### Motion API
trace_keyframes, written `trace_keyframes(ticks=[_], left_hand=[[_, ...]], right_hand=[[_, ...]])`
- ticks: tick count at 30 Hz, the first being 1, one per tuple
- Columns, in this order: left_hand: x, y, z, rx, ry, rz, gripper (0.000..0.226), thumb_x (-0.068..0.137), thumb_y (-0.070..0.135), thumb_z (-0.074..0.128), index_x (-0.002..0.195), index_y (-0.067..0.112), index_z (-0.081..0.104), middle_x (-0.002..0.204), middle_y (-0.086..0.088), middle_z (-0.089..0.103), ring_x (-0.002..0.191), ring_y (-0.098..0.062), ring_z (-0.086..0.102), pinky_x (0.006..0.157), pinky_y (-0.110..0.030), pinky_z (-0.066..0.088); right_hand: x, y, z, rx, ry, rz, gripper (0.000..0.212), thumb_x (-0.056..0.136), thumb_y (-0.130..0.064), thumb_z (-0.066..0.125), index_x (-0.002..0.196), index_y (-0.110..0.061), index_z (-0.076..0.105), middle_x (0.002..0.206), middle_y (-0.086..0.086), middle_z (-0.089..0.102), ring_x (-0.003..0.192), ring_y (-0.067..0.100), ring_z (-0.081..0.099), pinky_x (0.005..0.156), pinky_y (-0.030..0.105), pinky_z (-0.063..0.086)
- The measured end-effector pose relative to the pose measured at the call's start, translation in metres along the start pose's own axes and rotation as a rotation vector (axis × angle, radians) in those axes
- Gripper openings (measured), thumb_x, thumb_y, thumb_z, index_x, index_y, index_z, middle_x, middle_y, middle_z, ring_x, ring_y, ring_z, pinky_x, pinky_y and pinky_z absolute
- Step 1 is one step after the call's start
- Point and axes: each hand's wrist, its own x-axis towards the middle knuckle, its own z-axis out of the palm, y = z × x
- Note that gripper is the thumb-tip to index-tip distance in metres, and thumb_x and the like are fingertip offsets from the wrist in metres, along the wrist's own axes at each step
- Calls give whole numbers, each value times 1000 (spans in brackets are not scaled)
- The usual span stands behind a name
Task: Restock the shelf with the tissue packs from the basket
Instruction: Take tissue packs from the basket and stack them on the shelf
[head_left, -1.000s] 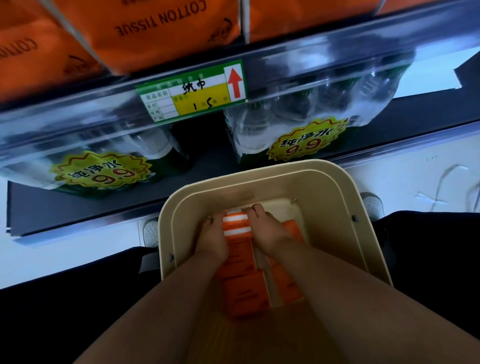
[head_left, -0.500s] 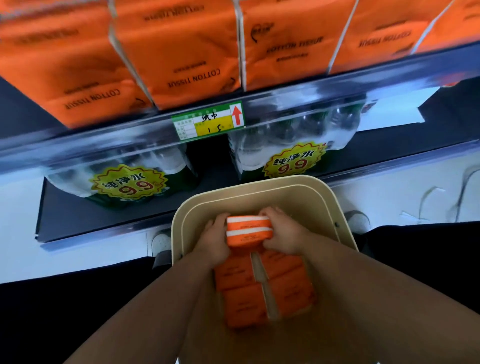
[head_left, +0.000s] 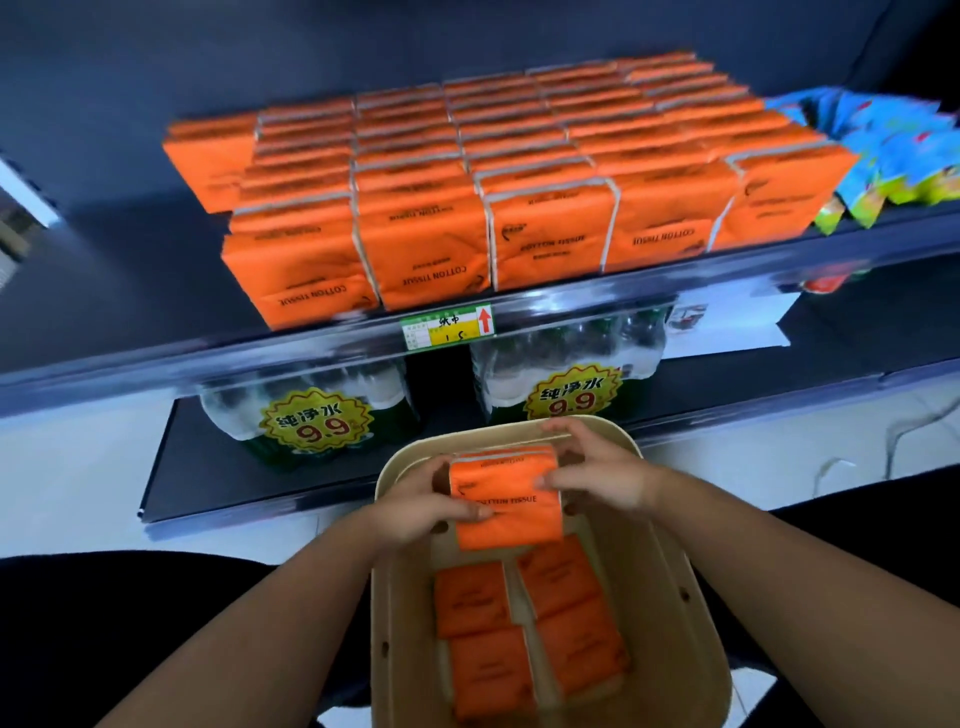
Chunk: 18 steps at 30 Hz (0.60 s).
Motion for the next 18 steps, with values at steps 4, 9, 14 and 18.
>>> trace_keyframes(ticks=[4, 9, 14, 18], left_hand=[[-16, 22, 2, -64, -10, 39, 63, 69, 22, 88, 124, 28, 58, 115, 0, 71, 103, -19, 68, 94, -41, 54], [-38, 42, -8, -110, 36, 64, 81, 58, 39, 90, 129, 27, 52, 122, 2, 66, 107, -17, 66, 97, -40, 52], [-63, 61, -34, -206, 38, 107, 92, 52, 38, 92, 133, 26, 49, 122, -2, 67, 109, -24, 66, 97, -47, 52], [-88, 86, -64, -219, 64, 202, 87, 57, 36, 92, 133, 23, 51, 126, -3, 65, 112, -23, 65, 97, -44, 52]], right_hand=[[-18, -25, -5, 146, -6, -20, 70, 82, -13, 75, 136, -35, 37, 125, 3, 53, 113, 26, 57, 94, 60, 48], [-32, -52, -12, 88, -63, -53, 75, 79, -22, 79, 139, -38, 37, 134, -4, 49, 122, 23, 51, 101, 64, 40], [-42, -87, -8, -130, -34, -204, 73, 75, -27, 82, 135, -36, 42, 137, -4, 49, 123, 17, 52, 98, 43, 52], [-50, -124, 3, -85, -28, -309, 65, 78, -19, 80, 130, -36, 45, 128, -6, 56, 111, 15, 61, 84, 42, 58]])
